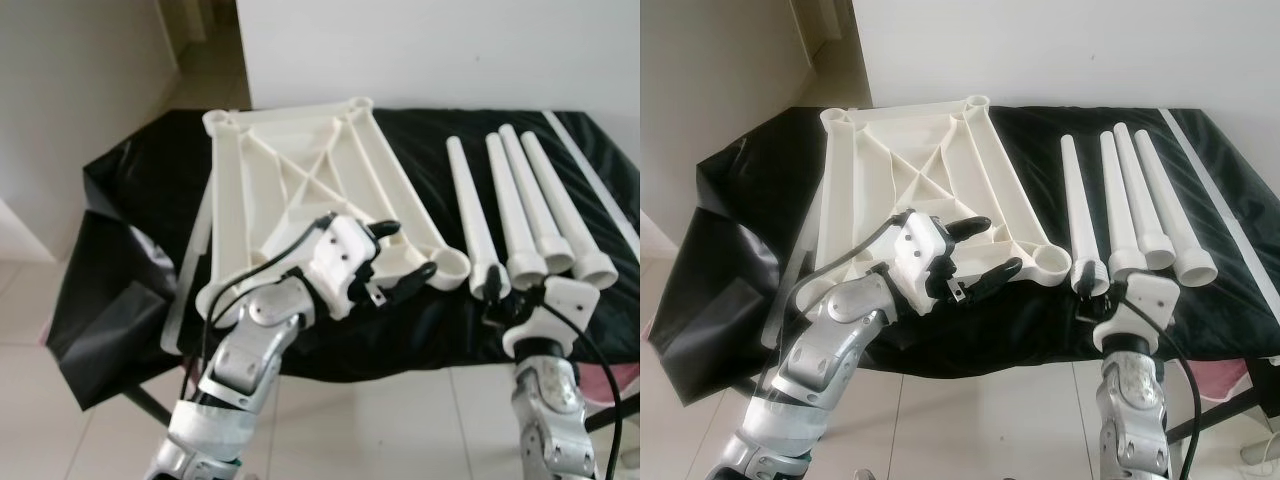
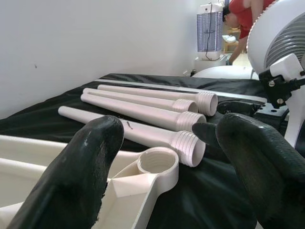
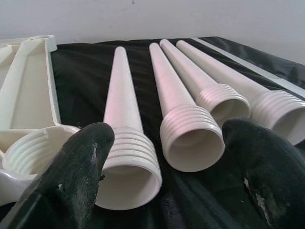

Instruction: Building children table

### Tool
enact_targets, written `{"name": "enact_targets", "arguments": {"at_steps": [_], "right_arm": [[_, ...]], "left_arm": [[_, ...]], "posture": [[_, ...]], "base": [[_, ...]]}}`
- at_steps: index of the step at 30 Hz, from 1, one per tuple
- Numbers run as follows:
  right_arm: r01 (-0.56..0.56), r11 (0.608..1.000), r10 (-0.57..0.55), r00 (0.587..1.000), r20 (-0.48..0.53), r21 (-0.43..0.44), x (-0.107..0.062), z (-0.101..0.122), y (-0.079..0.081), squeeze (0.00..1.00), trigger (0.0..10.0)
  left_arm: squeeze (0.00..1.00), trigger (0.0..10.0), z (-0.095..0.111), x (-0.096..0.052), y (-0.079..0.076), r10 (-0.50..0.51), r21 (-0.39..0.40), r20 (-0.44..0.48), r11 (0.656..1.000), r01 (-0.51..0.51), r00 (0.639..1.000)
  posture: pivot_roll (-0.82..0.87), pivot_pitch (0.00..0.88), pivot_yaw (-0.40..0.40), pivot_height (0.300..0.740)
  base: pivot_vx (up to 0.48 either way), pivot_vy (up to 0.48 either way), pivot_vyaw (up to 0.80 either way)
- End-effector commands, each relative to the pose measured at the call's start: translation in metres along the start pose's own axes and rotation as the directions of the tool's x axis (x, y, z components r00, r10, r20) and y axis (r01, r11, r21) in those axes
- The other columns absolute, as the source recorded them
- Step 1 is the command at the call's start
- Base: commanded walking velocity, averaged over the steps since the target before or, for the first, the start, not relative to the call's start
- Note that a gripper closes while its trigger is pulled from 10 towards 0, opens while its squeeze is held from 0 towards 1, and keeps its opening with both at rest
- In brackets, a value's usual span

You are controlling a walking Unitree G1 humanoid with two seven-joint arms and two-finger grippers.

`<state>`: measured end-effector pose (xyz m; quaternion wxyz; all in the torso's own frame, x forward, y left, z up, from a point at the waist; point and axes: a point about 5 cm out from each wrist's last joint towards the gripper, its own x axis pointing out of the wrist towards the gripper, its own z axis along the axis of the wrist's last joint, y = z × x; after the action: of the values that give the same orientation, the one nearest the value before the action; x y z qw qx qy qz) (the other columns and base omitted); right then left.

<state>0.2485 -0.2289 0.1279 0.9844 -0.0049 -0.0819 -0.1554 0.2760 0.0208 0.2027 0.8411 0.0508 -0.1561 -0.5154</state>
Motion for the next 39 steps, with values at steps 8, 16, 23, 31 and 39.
{"name": "enact_targets", "arguments": {"at_steps": [8, 16, 23, 31, 39], "right_arm": [[-0.029, 1.0, 0.029, 1.0, 0.004, 0.012, 0.006, -0.002, 0.003, 0.0, 10.0], [-0.053, 0.998, 0.053, 0.999, 0.013, 0.02, 0.019, 0.002, 0.002, 0.0, 10.0], [-0.048, 0.998, 0.05, 0.997, -0.051, 0.036, 0.031, -0.008, -0.002, 0.0, 10.0], [-0.072, 0.997, 0.074, 0.994, -0.086, 0.031, 0.034, -0.017, -0.002, 0.0, 10.0], [-0.082, 0.995, 0.088, 0.986, -0.14, 0.05, 0.037, -0.027, -0.001, 0.0, 10.0]], "left_arm": [[0.0, 10.0, -0.001, -0.001, -0.001, 0.03, 0.002, -0.011, 1.0, -0.03, 0.999], [0.0, 10.0, -0.001, 0.0, -0.001, 0.036, 0.006, -0.008, 0.999, -0.036, 0.999], [0.0, 10.0, 0.0, 0.0, 0.0, 0.037, 0.02, -0.005, 0.999, -0.037, 0.999], [0.0, 10.0, 0.001, 0.001, -0.001, 0.037, 0.026, 0.0, 0.999, -0.037, 0.999], [0.0, 10.0, 0.002, 0.002, -0.001, 0.037, 0.026, 0.002, 0.999, -0.037, 0.999]], "posture": [[-0.09, 0.062, 0.011, 0.74], [-0.08, 0.047, 0.004, 0.74], [-0.07, 0.024, -0.003, 0.74], [-0.07, 0.013, -0.005, 0.74], [-0.07, 0.013, -0.009, 0.74]], "base": [[0.0, 0.0, 0.0], [0.0, 0.0, 0.0], [0.0, 0.0, 0.0], [0.0, 0.0, 0.0], [0.0, 0.0, 0.0]]}}
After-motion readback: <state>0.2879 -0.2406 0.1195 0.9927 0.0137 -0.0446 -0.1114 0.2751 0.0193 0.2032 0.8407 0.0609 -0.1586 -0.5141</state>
